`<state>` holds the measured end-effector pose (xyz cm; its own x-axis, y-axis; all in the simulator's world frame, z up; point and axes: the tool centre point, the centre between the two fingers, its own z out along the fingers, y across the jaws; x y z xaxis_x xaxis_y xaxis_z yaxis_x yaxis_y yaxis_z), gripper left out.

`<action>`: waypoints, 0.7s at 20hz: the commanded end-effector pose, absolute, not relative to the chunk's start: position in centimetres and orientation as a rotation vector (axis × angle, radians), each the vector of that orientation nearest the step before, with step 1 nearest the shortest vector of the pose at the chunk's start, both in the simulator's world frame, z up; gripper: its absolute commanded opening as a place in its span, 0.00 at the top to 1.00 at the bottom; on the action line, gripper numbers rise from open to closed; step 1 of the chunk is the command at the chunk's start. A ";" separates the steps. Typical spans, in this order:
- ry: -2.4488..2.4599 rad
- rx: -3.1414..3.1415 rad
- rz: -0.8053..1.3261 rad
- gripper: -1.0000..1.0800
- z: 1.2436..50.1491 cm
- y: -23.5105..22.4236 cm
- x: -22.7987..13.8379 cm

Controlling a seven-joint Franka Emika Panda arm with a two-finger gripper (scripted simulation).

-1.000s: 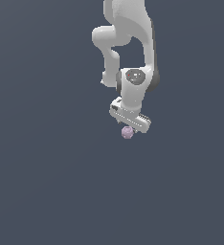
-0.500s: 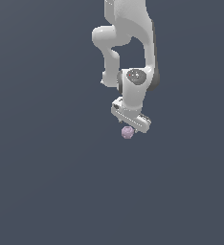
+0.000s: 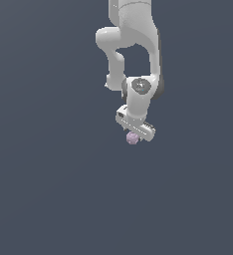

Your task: Pick up the object and move it to a goal position.

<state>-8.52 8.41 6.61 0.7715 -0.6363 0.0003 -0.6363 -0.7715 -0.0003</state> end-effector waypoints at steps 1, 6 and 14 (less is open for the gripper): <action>1.064 -2.956 0.000 0.04 5.4 8.4 -8.6; 1.065 -2.956 0.000 0.04 4.1 8.4 -8.5; 1.065 -2.956 0.000 1.00 4.0 8.4 -8.5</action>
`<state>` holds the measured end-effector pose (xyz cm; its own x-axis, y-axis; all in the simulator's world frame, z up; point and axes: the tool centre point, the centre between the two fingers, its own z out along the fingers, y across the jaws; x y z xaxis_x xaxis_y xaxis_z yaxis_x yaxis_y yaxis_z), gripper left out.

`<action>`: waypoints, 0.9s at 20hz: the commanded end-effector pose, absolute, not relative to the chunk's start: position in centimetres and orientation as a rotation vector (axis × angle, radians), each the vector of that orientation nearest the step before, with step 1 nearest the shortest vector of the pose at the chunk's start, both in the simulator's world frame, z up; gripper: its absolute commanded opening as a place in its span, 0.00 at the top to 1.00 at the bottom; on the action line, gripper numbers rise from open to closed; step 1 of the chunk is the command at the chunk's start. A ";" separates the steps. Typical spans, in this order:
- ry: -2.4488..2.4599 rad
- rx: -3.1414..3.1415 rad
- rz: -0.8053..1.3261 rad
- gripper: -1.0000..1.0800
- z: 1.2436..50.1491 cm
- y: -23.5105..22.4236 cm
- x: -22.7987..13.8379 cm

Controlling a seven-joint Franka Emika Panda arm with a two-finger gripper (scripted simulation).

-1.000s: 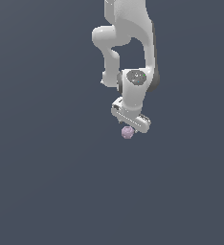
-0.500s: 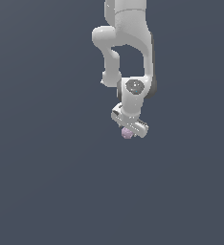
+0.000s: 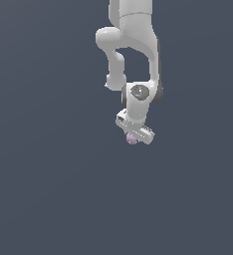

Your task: Pick up the object and move it to a goal position.

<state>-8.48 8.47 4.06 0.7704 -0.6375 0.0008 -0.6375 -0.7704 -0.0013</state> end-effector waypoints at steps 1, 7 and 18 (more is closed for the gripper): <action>1.065 -2.956 0.000 1.00 4.0 8.4 -8.5; 1.064 -2.955 -0.002 1.00 4.1 8.5 -8.4; 1.064 -2.955 -0.002 1.00 6.6 10.4 -5.5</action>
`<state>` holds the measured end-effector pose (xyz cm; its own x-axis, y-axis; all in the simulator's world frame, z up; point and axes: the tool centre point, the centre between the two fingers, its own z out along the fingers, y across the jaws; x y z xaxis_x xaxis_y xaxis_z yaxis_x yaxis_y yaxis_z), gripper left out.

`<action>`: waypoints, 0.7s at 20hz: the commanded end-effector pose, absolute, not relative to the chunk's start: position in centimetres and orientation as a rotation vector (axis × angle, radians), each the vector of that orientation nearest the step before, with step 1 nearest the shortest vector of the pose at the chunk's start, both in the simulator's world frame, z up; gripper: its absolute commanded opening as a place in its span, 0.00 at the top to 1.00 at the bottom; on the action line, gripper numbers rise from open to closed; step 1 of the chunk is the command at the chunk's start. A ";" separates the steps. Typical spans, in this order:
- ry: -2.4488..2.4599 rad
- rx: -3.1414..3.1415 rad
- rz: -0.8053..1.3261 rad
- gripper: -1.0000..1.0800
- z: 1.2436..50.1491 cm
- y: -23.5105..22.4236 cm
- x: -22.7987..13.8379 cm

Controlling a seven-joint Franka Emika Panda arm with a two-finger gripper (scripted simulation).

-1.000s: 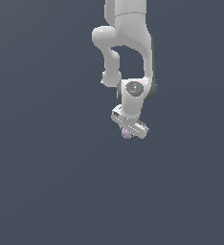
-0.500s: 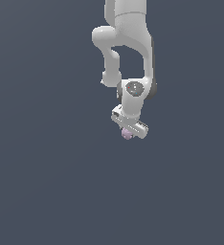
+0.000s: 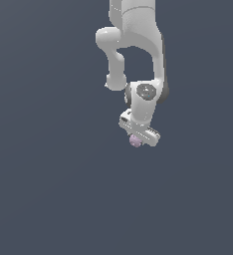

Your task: Pick up the object and move it to a goal position.

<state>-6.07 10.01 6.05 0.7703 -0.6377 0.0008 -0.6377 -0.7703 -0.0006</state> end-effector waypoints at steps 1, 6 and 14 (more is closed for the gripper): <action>1.064 -2.955 -0.002 1.00 7.0 10.7 -5.0; 1.065 -2.956 -0.002 1.00 9.1 12.3 -2.4; 1.065 -2.956 -0.002 1.00 12.6 15.1 2.0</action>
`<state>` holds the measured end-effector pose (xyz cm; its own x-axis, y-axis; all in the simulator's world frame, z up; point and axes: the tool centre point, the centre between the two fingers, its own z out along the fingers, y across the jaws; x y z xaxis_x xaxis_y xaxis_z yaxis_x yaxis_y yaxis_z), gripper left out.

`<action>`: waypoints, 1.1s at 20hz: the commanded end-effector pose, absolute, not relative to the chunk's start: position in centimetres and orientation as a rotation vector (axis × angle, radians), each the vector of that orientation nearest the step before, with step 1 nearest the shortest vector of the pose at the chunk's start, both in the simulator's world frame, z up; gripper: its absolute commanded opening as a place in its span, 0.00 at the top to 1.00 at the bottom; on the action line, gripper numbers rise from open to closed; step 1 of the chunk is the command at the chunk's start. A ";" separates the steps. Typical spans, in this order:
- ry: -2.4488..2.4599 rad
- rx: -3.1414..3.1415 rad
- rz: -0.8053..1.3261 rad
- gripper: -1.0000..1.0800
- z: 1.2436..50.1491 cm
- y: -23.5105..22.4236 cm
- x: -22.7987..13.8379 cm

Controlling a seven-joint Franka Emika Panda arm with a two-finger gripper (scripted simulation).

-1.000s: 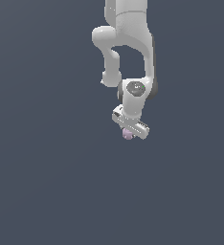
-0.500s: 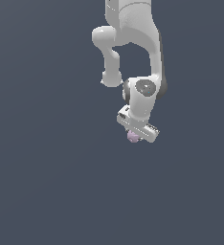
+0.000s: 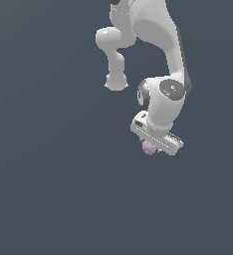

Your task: Pick up the object and move it to a goal position.

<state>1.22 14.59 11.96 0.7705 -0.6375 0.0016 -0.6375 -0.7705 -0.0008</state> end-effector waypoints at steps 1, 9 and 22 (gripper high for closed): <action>1.065 -2.956 -0.002 1.00 13.0 15.4 2.5; 1.065 -2.956 -0.001 1.00 15.7 17.6 6.1; 1.065 -2.956 0.000 1.00 18.5 19.8 10.0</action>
<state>9.69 19.68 18.27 0.7703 -0.6377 0.0003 -0.6377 -0.7703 -0.0001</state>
